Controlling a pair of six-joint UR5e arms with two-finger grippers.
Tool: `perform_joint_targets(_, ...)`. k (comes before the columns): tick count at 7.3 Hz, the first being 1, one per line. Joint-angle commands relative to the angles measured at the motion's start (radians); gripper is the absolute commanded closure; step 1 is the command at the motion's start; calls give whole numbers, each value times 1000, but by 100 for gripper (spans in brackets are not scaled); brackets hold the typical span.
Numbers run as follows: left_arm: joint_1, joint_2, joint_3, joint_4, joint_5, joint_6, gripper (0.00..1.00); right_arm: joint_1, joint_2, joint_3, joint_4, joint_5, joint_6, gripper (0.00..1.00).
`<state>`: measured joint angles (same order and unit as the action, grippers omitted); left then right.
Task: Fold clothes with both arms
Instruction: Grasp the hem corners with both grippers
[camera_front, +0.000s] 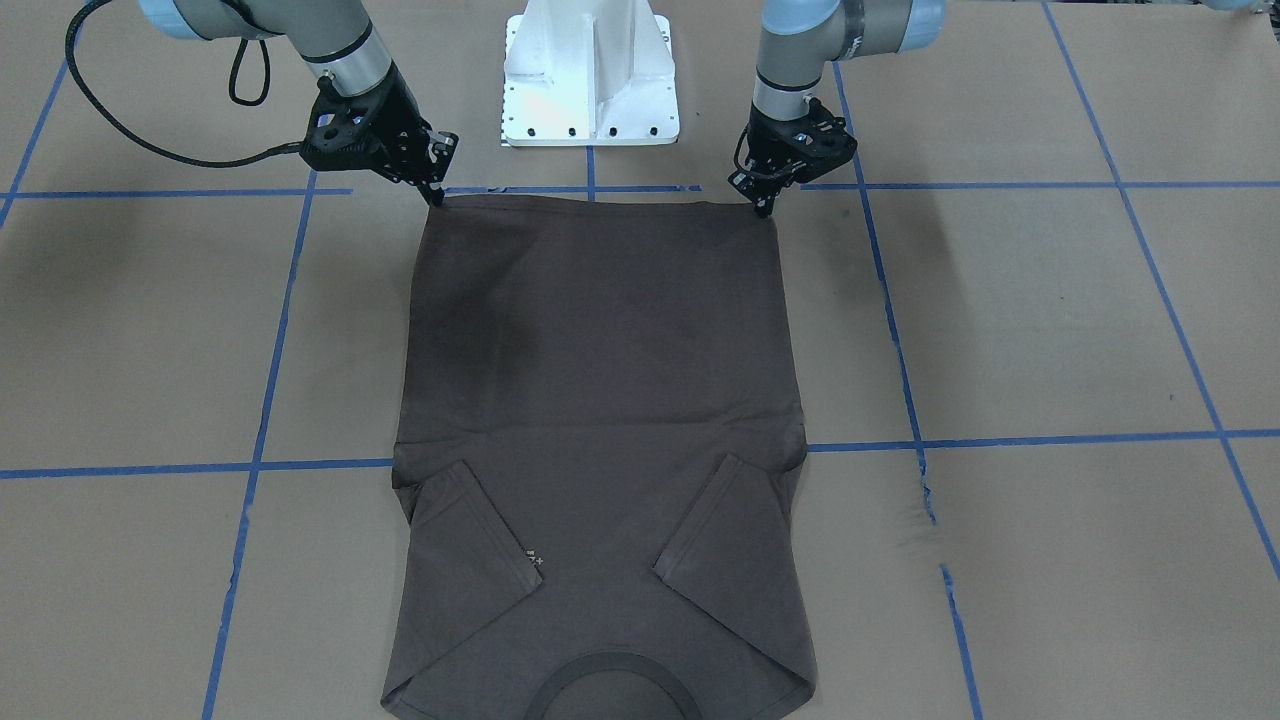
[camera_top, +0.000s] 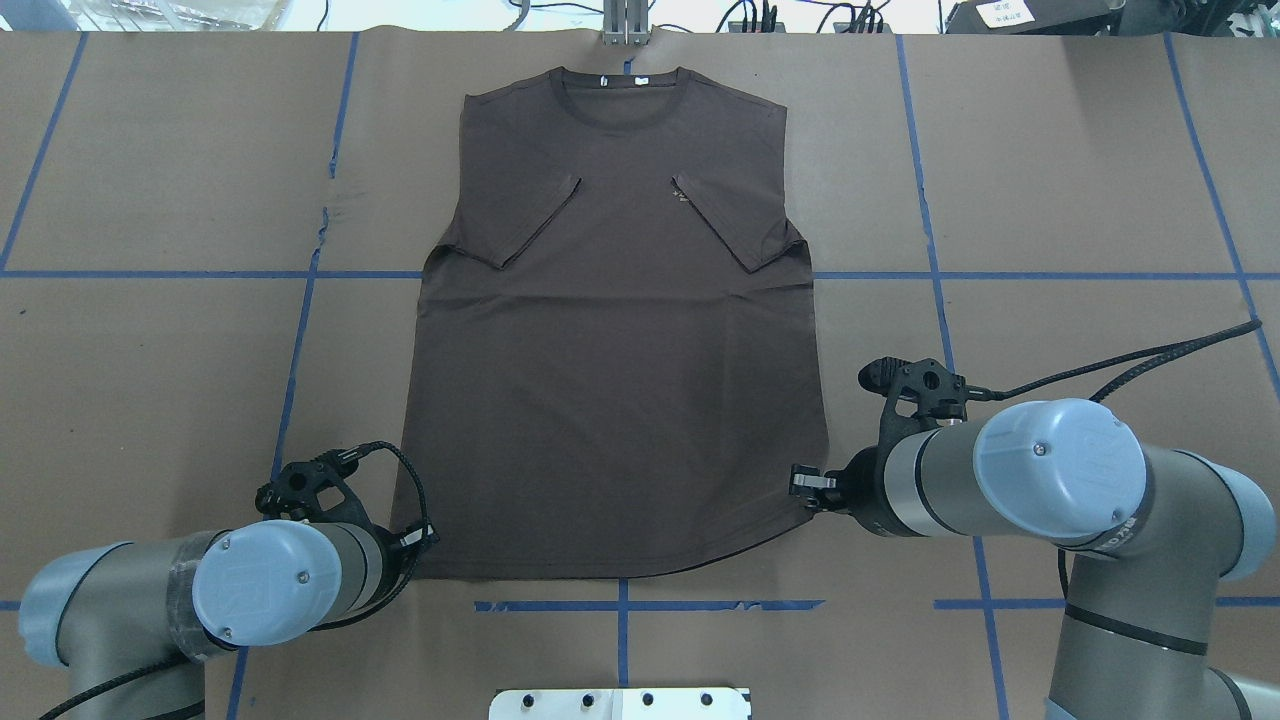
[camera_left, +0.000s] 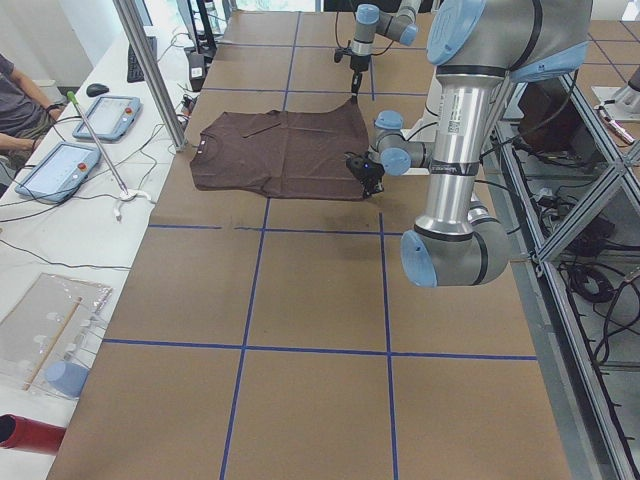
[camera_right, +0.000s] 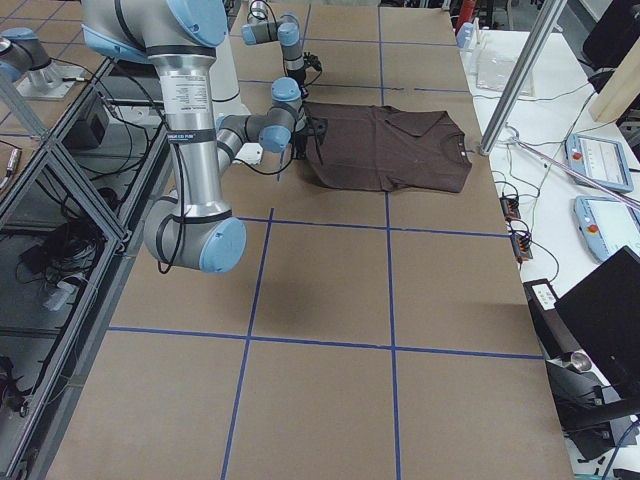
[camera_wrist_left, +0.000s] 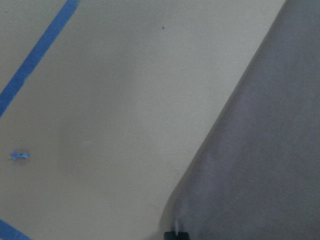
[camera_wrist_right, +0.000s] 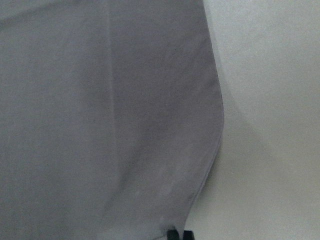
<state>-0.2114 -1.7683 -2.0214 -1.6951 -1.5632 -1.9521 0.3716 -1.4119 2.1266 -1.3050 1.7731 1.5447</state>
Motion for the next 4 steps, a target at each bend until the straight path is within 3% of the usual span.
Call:
perform_joint_targets(1, -11, 30, -75, 0, -1, 19, 100, 12, -7, 22, 0, 17, 0, 100)
perform_joint_targets(4, 32, 24, -227, 155, -6, 73, 100, -18, -77, 112, 0, 65, 0, 100)
